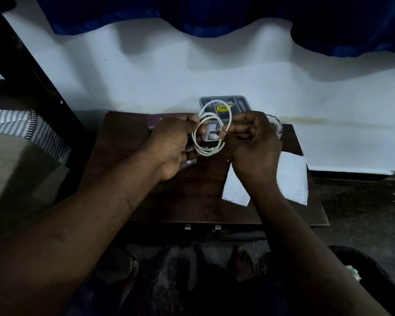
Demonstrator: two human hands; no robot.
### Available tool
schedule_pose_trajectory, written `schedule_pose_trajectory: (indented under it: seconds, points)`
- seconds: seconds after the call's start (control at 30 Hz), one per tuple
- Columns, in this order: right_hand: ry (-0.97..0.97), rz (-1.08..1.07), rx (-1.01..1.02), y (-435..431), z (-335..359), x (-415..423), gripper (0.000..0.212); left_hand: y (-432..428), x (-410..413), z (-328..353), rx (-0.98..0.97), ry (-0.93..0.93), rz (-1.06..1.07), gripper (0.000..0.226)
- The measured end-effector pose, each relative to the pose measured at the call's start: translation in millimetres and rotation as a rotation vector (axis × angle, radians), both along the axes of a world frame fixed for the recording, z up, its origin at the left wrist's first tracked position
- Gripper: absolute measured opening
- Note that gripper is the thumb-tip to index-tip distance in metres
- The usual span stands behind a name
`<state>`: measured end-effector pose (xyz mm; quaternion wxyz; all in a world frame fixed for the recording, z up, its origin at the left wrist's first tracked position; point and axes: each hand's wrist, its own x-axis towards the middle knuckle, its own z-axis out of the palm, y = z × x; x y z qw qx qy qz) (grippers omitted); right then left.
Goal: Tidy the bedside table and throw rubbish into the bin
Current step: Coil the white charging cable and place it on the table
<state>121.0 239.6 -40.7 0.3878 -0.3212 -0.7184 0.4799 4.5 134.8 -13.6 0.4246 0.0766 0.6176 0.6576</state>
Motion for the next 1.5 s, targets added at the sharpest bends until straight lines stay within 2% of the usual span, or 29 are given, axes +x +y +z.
schedule_pose_trajectory:
  seconds: [0.13,0.2,0.33,0.4,0.53,0.67,0.87,0.97,1.17,1.3,1.37,1.5]
  points:
    - [-0.109,-0.016,0.054,3.6,-5.1,-1.3,0.027,-0.6,-0.2,-0.6,-0.007,0.001,-0.016,0.016]
    - [-0.14,0.016,-0.005,5.8,-6.9,-0.8,0.026,-1.5,-0.9,0.1,0.0,-0.003,-0.034,0.017]
    - [0.105,0.271,-0.594,7.9,2.8,2.8,0.019,-2.4,-1.9,4.3,0.031,-0.029,-0.031,0.018]
    - [0.137,0.366,-0.708,9.1,5.7,3.8,0.018,-2.8,-3.6,6.0,0.056,-0.056,-0.018,0.021]
    - [0.159,0.423,-0.728,9.2,6.8,3.3,0.014,-4.6,-11.9,4.5,0.118,-0.135,-0.055,0.023]
    - [0.091,0.453,-0.705,11.4,3.9,2.9,0.022,-5.5,-15.8,4.6,0.177,-0.228,-0.017,0.027]
    - [0.225,0.525,-0.839,10.7,2.8,0.5,0.032,-6.7,-17.0,10.5,0.297,-0.386,-0.019,0.03]
    - [0.241,0.578,-0.869,10.0,3.0,0.3,0.037,-6.0,-17.0,12.6,0.313,-0.398,-0.019,0.03]
    - [0.156,0.659,-0.849,10.4,5.1,2.3,0.044,-6.0,-17.0,11.9,0.291,-0.373,0.017,0.034]
    - [0.183,0.683,-0.847,8.8,2.7,3.5,0.033,-6.4,-15.9,13.9,0.303,-0.394,0.024,0.035]
    - [0.195,0.664,-0.842,8.8,2.4,3.3,0.028,-6.5,-18.7,14.6,0.333,-0.439,0.056,0.038]
    - [0.128,0.467,-0.841,17.3,0.3,2.9,0.022,-7.5,-27.8,15.6,0.387,-0.45,0.134,0.026]
